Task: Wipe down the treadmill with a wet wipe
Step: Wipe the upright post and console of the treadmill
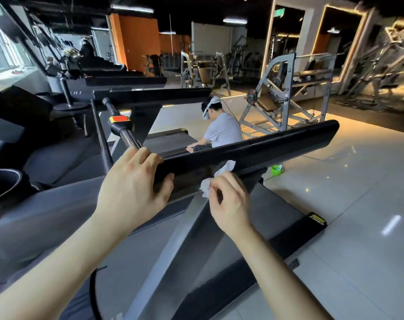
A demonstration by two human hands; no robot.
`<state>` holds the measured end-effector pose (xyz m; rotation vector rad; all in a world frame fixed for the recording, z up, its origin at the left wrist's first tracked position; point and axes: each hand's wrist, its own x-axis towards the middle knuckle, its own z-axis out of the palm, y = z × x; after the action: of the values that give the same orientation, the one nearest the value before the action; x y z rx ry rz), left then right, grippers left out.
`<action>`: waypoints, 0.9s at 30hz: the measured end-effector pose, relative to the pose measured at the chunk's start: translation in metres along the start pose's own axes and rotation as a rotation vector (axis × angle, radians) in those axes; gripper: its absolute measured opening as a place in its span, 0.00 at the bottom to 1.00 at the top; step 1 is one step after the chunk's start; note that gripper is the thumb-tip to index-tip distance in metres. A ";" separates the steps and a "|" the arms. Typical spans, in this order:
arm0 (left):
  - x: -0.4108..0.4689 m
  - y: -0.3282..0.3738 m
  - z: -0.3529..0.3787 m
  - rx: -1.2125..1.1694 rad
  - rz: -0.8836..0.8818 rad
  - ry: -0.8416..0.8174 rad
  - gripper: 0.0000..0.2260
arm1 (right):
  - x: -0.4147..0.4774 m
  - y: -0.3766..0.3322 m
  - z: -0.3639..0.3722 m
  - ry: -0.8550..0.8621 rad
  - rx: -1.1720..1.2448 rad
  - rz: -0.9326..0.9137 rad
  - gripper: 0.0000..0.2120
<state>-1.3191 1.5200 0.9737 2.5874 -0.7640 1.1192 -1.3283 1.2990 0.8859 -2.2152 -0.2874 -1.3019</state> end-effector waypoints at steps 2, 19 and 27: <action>0.000 0.001 0.000 -0.001 -0.006 -0.007 0.17 | 0.004 0.030 -0.007 0.074 -0.004 0.238 0.09; 0.002 -0.002 -0.008 0.000 0.004 -0.066 0.14 | 0.009 0.024 -0.010 -0.068 -0.010 0.189 0.11; 0.026 0.025 0.007 0.052 -0.045 -0.092 0.19 | 0.035 0.092 -0.042 0.195 0.286 0.650 0.09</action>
<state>-1.3134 1.4870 0.9875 2.7017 -0.7015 1.0269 -1.3013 1.1960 0.8994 -1.7108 0.2872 -1.0196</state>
